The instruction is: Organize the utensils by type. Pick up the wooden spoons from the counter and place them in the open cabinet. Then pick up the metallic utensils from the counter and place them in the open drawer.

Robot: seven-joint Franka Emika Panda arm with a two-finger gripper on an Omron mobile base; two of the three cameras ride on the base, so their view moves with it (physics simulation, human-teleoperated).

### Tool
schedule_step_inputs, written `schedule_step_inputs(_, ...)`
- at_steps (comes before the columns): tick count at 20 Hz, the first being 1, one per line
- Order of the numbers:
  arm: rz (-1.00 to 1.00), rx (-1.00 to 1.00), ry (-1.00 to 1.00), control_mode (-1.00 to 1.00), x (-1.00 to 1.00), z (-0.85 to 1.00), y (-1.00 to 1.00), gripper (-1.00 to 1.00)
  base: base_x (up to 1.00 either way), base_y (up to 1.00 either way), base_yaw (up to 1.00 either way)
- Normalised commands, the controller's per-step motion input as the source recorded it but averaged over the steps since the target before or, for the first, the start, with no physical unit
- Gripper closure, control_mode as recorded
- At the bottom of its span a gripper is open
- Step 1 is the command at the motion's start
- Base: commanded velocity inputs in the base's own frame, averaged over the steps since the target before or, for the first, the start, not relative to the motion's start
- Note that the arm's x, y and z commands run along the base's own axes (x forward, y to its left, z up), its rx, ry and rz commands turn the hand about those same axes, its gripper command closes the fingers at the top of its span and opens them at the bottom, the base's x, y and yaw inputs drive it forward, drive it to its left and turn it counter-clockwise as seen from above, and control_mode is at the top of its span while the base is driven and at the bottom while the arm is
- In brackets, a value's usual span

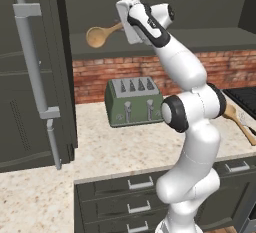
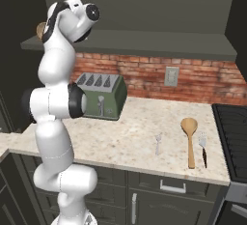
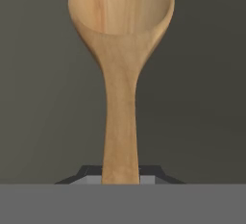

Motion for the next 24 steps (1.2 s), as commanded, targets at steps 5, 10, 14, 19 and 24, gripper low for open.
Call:
schedule_step_inputs(5,-0.15,0.0,0.0,-1.0,0.25,-0.07,0.0,1.0,0.0,0.0,0.0)
schedule_step_inputs(10,-0.09,0.0,0.0,-1.0,0.29,-0.09,0.04,1.0,0.0,0.0,0.0)
schedule_step_inputs(14,-0.05,0.0,0.0,-1.0,0.34,-0.06,0.04,1.0,0.0,0.0,0.0)
schedule_step_inputs(19,-0.01,0.0,0.0,-1.0,0.29,-0.12,0.03,1.0,0.0,0.0,0.0)
schedule_step_inputs(24,0.0,0.0,0.0,-1.0,0.19,-0.23,0.01,1.0,0.0,0.0,0.0)
